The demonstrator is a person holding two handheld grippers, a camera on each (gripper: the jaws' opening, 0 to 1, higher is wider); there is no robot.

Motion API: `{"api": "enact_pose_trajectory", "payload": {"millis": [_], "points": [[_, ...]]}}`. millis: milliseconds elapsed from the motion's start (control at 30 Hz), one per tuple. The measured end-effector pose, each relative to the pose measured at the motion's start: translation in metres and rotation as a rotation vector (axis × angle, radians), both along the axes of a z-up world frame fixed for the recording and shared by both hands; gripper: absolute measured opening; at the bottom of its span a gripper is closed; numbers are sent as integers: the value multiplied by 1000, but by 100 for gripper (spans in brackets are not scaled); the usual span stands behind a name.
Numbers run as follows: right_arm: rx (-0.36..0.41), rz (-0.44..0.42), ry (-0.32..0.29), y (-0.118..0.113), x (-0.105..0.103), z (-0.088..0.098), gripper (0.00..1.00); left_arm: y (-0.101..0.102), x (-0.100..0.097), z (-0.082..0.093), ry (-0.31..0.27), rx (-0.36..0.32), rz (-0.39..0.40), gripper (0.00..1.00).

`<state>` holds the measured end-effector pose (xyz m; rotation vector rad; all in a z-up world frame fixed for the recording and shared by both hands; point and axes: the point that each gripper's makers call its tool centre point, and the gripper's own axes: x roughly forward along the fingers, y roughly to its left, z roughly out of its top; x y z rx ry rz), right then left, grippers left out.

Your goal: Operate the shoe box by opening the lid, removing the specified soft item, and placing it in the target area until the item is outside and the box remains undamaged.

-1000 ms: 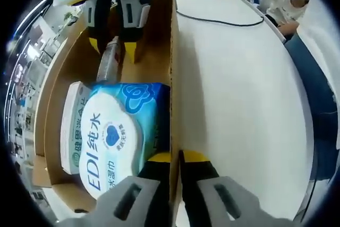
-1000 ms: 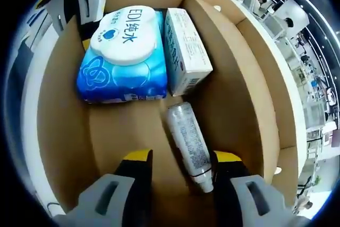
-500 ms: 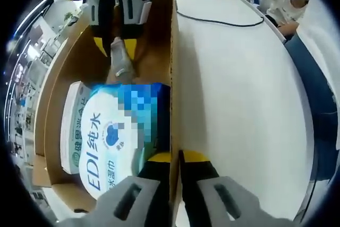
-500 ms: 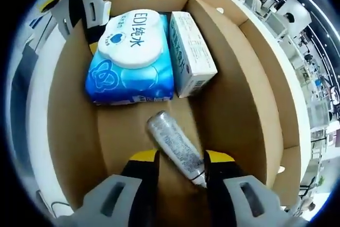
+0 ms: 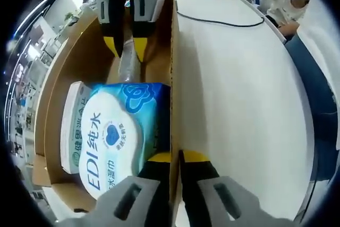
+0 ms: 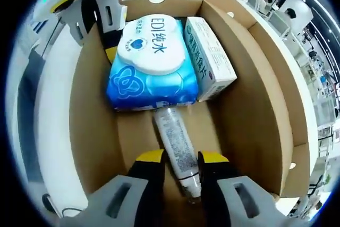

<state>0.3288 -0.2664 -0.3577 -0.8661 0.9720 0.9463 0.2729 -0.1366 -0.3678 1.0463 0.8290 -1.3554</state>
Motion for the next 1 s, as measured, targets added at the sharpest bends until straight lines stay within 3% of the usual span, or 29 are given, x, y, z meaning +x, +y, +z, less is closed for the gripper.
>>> {"api": "enact_pose_trajectory", "payload": {"millis": [533, 1000], "points": [[-20, 58, 13, 4, -3, 1, 32, -1, 0, 1, 0, 1, 2, 1], [-28, 108, 70, 9, -2, -5, 28, 0, 0, 1, 2, 0, 2, 1]]}}
